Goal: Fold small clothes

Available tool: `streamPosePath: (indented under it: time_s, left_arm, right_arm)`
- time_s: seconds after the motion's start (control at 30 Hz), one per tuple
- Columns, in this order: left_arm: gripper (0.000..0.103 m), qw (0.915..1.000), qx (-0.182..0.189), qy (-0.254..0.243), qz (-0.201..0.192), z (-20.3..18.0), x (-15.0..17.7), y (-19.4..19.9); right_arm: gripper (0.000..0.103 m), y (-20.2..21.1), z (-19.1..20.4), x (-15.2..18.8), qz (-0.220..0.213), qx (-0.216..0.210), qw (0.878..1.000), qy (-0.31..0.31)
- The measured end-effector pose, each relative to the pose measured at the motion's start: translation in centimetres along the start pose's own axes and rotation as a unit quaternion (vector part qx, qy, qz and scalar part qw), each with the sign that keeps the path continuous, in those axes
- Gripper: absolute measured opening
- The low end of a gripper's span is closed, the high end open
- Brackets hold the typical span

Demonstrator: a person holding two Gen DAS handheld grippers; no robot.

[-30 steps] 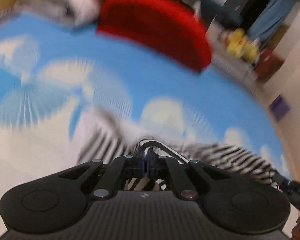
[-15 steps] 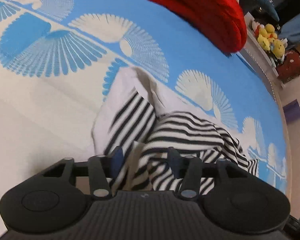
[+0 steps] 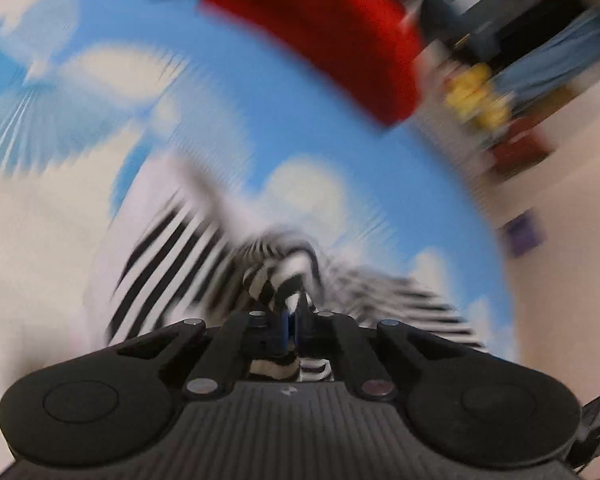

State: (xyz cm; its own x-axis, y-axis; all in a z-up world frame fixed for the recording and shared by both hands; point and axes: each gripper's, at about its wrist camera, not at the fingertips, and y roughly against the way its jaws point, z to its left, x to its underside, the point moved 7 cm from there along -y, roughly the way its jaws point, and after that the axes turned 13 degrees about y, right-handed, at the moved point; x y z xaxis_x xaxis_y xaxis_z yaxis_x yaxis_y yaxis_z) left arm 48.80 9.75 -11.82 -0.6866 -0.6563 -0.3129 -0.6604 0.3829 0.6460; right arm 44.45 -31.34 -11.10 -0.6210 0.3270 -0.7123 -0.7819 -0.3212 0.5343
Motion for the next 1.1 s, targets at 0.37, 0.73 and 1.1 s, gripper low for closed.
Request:
streamPosePath:
  time_s: [0.37,0.73,1.1]
  left_arm:
    - [0.02,0.9811,-0.174,0.012,0.084,7.1,1.0,-1.0]
    - [0.047,0.9885,-0.067,-0.115,0.071,0.0,3.9,-1.2]
    - [0.036,0.9427,-0.131,-0.207,0.227,3.1,11.0,-4.0]
  right_arm:
    - [0.009,-2.4,-3.8,5.0,0.199,0.125,0.972,0.03]
    - [0.037,-1.6,3.8,3.3,0.092,-0.019,0.986,0.135]
    - [0.029,-3.5,0.9,8.1,0.267,0.065,0.95,0.149]
